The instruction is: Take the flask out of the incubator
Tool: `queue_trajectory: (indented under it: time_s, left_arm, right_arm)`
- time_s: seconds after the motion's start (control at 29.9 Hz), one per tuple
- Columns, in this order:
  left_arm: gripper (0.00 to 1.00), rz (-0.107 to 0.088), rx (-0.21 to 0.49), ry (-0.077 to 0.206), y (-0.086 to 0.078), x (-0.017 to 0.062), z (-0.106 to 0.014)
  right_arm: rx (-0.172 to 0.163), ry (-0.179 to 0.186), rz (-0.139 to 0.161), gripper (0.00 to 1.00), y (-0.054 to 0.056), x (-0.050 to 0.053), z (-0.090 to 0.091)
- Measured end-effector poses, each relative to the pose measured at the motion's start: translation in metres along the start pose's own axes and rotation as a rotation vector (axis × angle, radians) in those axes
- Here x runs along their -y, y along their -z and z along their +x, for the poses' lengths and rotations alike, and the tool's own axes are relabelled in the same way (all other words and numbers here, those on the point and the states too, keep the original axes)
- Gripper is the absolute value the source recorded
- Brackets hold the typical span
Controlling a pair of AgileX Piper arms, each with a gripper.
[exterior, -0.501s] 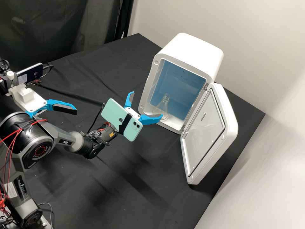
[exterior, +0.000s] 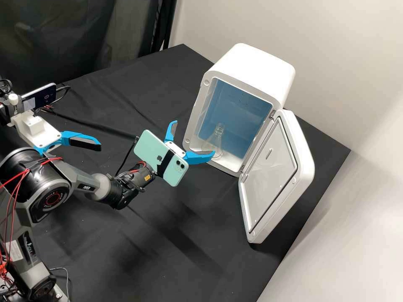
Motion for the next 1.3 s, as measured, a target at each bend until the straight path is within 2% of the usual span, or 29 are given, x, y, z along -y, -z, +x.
queue_trajectory:
  time_s: [0.07, 0.1, 0.23, 0.47, 0.53, 0.77, 0.8, 0.87, 1.07, 1.3]
  left_arm:
    - [1.0, -0.001, -0.001, 0.007, 0.001, 0.0065, -0.003]
    - [1.0, -0.007, -0.002, 0.012, 0.002, 0.0116, -0.005]
    - [1.0, -0.02, -0.028, 0.044, 0.012, 0.0211, -0.007]
    - [1.0, -0.042, -0.056, 0.052, 0.02, 0.0246, -0.007]
    - [1.0, -0.038, -0.048, 0.057, 0.02, 0.0255, -0.007]
    - [1.0, -0.099, -0.039, 0.07, 0.031, 0.0263, -0.008]
    - [1.0, -0.103, -0.041, 0.073, 0.033, 0.0268, -0.008]
    - [1.0, -0.114, -0.054, 0.084, 0.041, 0.0309, -0.007]
    - [1.0, -0.105, -0.106, 0.114, 0.065, 0.0394, -0.007]
    - [1.0, -0.086, -0.183, 0.107, 0.098, 0.0354, -0.015]
  right_arm:
    - [0.0, 0.0, 0.0, 1.0, 0.0, 0.0, 0.0]
    - [0.0, 0.0, 0.0, 1.0, 0.0, 0.0, 0.0]
    - [0.0, 0.0, 0.0, 1.0, 0.0, 0.0, 0.0]
    - [0.0, 0.0, 0.0, 1.0, 0.0, 0.0, 0.0]
    - [0.0, 0.0, 0.0, 1.0, 0.0, 0.0, 0.0]
    - [0.0, 0.0, 0.0, 1.0, 0.0, 0.0, 0.0]
    - [0.0, 0.0, 0.0, 1.0, 0.0, 0.0, 0.0]
    - [0.0, 0.0, 0.0, 1.0, 0.0, 0.0, 0.0]
    - [0.0, 0.0, 0.0, 1.0, 0.0, 0.0, 0.0]
    - [0.0, 0.0, 0.0, 1.0, 0.0, 0.0, 0.0]
